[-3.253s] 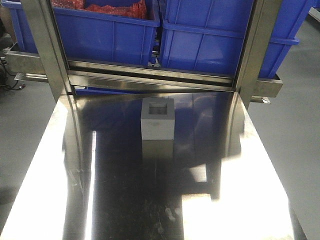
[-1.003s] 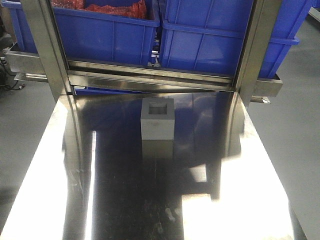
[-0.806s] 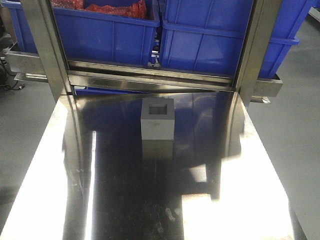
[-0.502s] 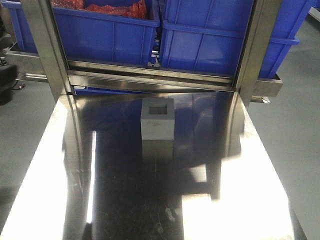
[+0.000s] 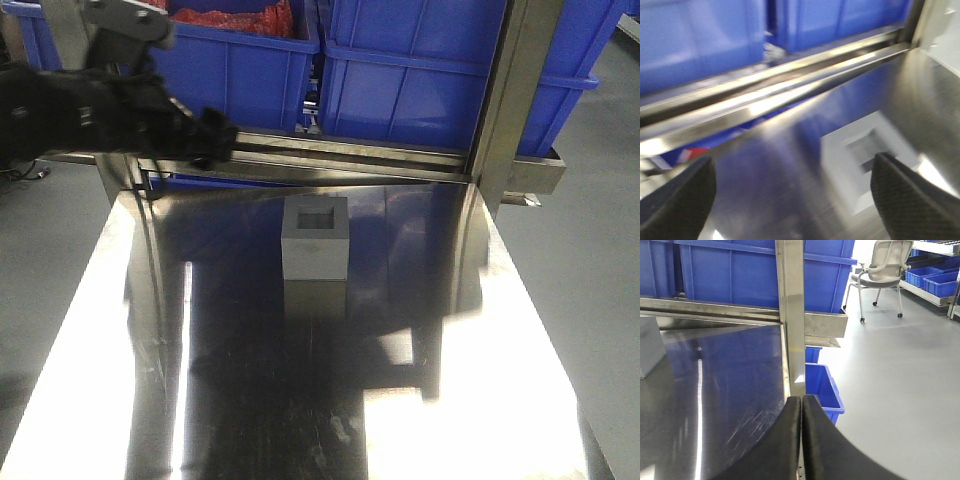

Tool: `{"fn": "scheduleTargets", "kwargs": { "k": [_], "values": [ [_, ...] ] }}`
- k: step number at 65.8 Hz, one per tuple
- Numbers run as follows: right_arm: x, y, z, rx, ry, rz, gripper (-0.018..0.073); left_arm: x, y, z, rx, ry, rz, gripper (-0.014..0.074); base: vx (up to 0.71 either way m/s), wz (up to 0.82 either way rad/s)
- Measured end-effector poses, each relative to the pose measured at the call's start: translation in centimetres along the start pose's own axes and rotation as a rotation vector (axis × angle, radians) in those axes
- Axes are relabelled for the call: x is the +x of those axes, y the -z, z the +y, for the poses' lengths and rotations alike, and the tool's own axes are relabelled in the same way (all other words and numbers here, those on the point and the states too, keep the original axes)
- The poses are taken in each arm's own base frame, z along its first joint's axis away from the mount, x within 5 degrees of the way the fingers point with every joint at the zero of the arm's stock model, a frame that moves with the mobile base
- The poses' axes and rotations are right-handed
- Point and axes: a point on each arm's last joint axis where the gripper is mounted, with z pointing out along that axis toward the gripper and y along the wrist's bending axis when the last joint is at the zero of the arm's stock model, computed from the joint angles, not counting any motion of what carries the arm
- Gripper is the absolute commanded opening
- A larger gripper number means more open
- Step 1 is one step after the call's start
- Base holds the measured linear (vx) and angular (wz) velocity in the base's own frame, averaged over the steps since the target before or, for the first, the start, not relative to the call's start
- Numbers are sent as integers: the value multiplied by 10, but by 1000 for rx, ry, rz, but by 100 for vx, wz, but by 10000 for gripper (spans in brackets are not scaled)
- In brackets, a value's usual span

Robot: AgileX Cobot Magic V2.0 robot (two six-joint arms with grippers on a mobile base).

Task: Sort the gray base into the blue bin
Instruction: 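Reach the left gripper down over the gray square base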

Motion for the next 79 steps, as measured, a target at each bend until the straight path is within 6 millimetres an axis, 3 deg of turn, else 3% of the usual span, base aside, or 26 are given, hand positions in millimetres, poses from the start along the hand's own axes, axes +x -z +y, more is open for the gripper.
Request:
{"fn": "scheduleTargets", "kwargs": {
  "k": [18,43,57,79],
  "values": [
    [0,0,0,0,0,0,-5,-8,-77,-15,49,109,192,608,0,0],
    [0,0,0,0,0,0,-5,15,-156,-28,123,212,380,606,0,0],
    [0,0,0,0,0,0,-5,31,-173,-27,114,220,427,606,0,0],
    [0,0,0,0,0,0,-5,38,-180,-25,92,213,449,590,0,0]
  ]
}}
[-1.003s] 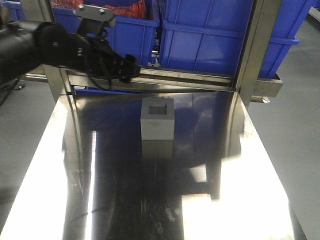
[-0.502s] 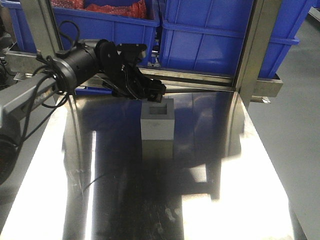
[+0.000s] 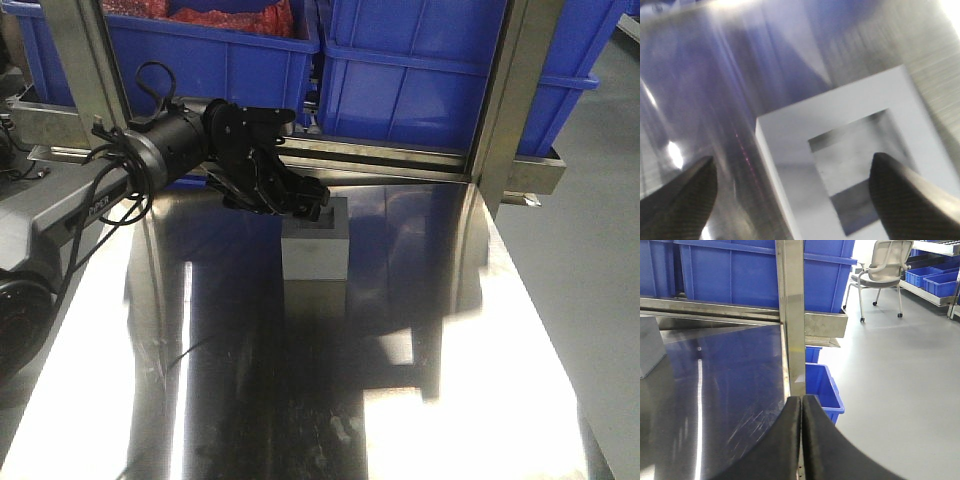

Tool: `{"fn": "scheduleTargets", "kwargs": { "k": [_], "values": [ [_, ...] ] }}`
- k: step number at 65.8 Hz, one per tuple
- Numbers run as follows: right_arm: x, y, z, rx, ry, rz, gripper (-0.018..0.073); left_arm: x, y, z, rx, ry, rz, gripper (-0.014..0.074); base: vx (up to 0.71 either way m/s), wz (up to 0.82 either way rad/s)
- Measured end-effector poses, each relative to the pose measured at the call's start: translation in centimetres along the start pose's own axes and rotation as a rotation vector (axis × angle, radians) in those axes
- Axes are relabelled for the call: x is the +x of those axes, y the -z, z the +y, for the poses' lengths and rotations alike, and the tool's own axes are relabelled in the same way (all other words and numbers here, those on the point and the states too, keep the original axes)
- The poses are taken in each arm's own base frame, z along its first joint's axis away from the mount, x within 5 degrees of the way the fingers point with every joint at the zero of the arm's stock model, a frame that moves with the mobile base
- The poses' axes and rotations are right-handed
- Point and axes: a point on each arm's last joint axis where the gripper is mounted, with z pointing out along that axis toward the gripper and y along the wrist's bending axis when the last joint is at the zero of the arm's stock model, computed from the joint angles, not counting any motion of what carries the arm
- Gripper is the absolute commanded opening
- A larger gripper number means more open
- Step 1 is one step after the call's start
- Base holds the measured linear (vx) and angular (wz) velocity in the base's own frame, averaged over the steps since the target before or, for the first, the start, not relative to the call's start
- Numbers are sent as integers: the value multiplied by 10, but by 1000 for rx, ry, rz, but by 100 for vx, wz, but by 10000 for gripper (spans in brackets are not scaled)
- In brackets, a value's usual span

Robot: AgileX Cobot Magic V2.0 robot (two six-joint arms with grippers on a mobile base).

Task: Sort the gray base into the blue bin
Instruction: 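Reach the left gripper down over the gray square base, then close the left gripper on the gray base's frame edge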

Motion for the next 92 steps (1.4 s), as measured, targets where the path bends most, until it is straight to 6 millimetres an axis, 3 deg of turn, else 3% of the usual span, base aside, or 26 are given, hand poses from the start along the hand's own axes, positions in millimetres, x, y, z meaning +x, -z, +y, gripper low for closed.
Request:
{"fn": "scheduleTargets", "kwargs": {
  "k": [38,46,69,92],
  "values": [
    [0,0,0,0,0,0,-5,5,-8,3,-21,-5,34,573,0,0],
    [0,0,0,0,0,0,-5,5,-8,3,-21,-5,38,467,0,0],
    [0,0,0,0,0,0,-5,4,-6,2,-17,-22,42,-4,0,0],
    [0,0,0,0,0,0,-5,3,-4,2,-18,-43,40,-6,0,0]
  ]
}}
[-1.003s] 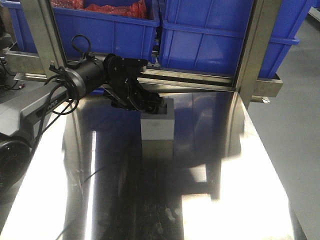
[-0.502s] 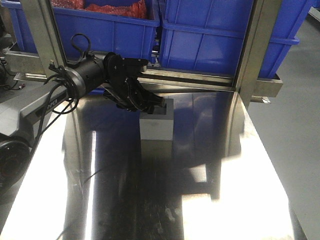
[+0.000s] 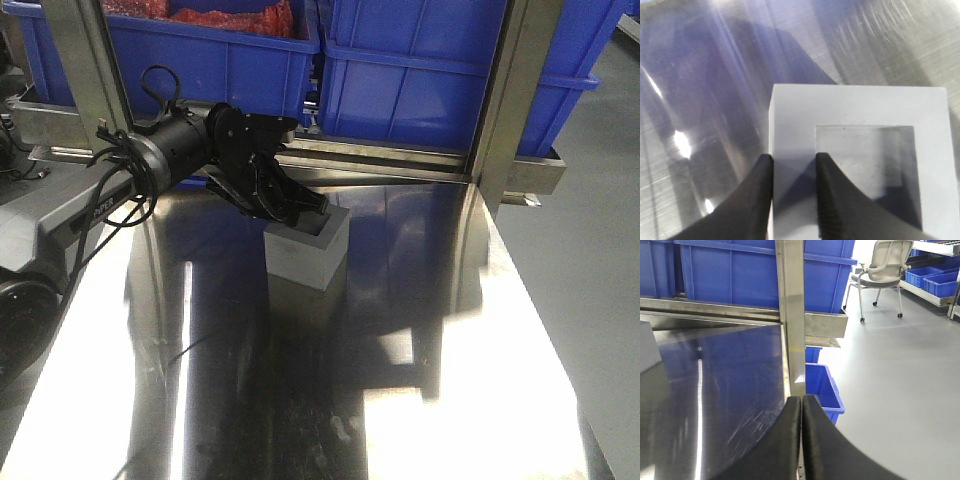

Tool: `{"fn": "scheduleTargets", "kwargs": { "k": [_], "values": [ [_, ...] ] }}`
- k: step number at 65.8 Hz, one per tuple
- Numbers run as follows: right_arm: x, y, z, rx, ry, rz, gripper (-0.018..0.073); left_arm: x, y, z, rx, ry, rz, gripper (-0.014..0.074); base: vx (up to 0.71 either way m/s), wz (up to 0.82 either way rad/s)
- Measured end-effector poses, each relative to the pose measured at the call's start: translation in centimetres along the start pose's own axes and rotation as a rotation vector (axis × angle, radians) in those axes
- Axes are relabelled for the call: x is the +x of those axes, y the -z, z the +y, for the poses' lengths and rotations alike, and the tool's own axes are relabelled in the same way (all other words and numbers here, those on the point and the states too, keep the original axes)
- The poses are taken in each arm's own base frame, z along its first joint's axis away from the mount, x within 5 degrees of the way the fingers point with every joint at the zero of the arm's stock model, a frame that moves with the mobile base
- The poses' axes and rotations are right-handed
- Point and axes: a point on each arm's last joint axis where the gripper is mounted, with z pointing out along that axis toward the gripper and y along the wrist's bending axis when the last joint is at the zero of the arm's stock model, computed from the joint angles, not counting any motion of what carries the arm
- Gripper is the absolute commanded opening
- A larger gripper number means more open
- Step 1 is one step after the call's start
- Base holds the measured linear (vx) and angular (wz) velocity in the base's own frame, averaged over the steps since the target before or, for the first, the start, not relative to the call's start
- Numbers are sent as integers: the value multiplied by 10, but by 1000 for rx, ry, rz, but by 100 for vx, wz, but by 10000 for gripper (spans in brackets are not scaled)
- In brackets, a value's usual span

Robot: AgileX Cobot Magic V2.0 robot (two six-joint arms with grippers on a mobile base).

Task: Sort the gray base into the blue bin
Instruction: 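Close the left gripper on the gray base's frame edge, then lift the gray base with the left gripper toward the robot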

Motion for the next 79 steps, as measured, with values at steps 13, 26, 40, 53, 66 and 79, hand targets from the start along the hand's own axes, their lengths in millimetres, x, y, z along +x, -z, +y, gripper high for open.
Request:
{"fn": "scheduleTargets", "kwargs": {
  "k": [13,26,40,53,66,79],
  "values": [
    [0,0,0,0,0,0,-5,-3,23,-13,-5,-66,-41,-6,0,0],
    [0,0,0,0,0,0,-5,-11,79,-30,21,-103,-221,-6,0,0],
    [0,0,0,0,0,0,-5,9,131,-31,13,-129,-351,-6,0,0],
    [0,0,0,0,0,0,-5,38,174,-30,10,-150,-419,-6,0,0],
    [0,0,0,0,0,0,-5,73,218,-28,12,-152,-505,-6,0,0],
    [0,0,0,0,0,0,-5,117,255,-24,15,-154,-581,-6,0,0]
  ]
}}
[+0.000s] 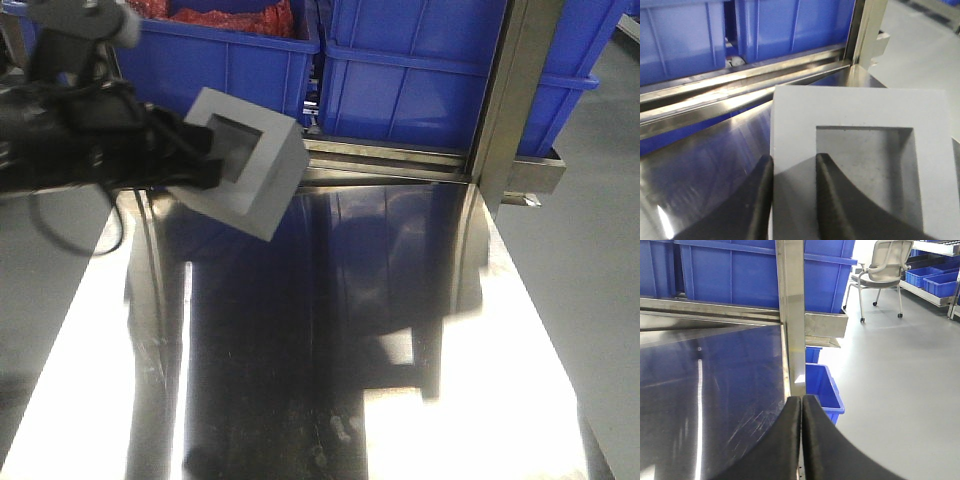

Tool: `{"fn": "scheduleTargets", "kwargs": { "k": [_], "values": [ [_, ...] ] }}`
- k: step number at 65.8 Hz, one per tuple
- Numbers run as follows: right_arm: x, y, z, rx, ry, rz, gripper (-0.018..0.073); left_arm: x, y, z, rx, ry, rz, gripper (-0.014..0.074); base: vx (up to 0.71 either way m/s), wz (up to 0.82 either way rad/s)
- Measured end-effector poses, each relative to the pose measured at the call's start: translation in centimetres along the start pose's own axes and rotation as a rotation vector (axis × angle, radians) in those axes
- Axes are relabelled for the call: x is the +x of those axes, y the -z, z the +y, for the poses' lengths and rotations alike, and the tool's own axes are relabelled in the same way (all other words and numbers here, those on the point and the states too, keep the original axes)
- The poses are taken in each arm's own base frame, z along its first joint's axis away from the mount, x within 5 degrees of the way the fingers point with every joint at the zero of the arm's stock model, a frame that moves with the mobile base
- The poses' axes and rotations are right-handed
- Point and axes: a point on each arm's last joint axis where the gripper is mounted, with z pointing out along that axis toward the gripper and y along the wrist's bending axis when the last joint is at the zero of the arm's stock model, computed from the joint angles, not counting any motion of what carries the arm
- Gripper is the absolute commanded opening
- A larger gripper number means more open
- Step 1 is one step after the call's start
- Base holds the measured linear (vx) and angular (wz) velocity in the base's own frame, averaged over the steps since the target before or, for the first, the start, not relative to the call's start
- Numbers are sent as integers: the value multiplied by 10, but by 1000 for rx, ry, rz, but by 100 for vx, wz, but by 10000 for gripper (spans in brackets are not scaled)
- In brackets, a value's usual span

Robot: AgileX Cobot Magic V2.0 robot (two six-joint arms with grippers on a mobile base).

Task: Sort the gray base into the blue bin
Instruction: 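Lift the gray base with the left gripper toward the robot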

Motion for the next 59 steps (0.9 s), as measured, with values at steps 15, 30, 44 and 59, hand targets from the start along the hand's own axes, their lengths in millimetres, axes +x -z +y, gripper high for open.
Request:
{"fn": "scheduleTargets", "kwargs": {
  "k": [15,30,44,59],
  "values": [
    [0,0,0,0,0,0,-5,23,58,-2,1,-3,-97,-6,0,0],
    [0,0,0,0,0,0,-5,60,106,-2,5,-7,-162,-6,0,0],
    [0,0,0,0,0,0,-5,91,152,-3,10,-15,-300,-6,0,0],
    [0,0,0,0,0,0,-5,121,182,-2,16,-21,-411,-6,0,0]
  ]
}}
